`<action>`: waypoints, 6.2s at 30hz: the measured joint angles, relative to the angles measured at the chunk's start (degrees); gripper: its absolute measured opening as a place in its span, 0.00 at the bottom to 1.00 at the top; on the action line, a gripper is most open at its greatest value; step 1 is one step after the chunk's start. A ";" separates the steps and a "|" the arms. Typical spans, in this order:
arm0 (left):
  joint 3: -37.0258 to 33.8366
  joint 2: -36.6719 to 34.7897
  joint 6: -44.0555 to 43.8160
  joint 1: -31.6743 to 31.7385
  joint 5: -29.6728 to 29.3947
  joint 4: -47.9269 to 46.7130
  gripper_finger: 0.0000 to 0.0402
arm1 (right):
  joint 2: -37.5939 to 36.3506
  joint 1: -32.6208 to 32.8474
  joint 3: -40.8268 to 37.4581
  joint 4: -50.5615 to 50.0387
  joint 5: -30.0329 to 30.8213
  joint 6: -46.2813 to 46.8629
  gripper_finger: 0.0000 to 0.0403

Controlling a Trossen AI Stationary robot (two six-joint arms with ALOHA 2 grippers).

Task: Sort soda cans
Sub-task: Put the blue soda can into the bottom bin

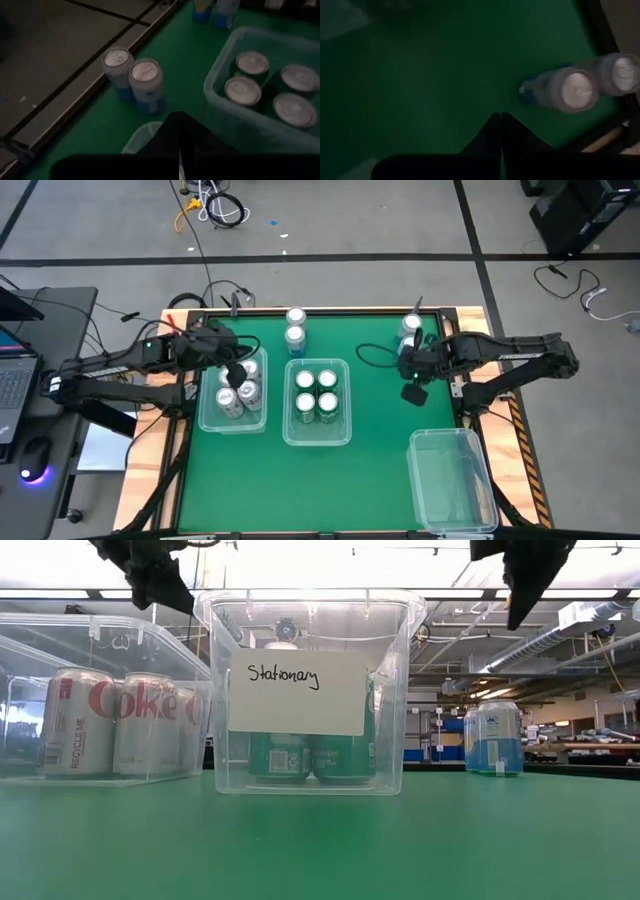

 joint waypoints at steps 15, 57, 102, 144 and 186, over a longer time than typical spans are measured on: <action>-15.97 -0.63 11.39 7.01 40.84 32.40 0.00 | -0.22 -19.08 -0.07 8.01 -2.56 -9.90 0.28; -24.92 -0.68 9.75 7.05 41.97 50.31 0.00 | 11.59 -37.53 -12.61 19.69 -4.57 -11.86 0.71; -24.90 -0.68 9.33 7.02 41.97 50.27 0.00 | 8.15 -30.66 -5.73 17.35 -11.01 -8.61 0.74; -24.90 -0.66 9.30 7.05 41.99 48.59 0.00 | 11.75 -33.13 -6.13 14.41 -11.16 -10.64 0.80; -24.88 -0.66 8.36 7.03 42.11 48.78 0.00 | 11.65 10.76 27.44 -9.48 -14.56 27.03 0.70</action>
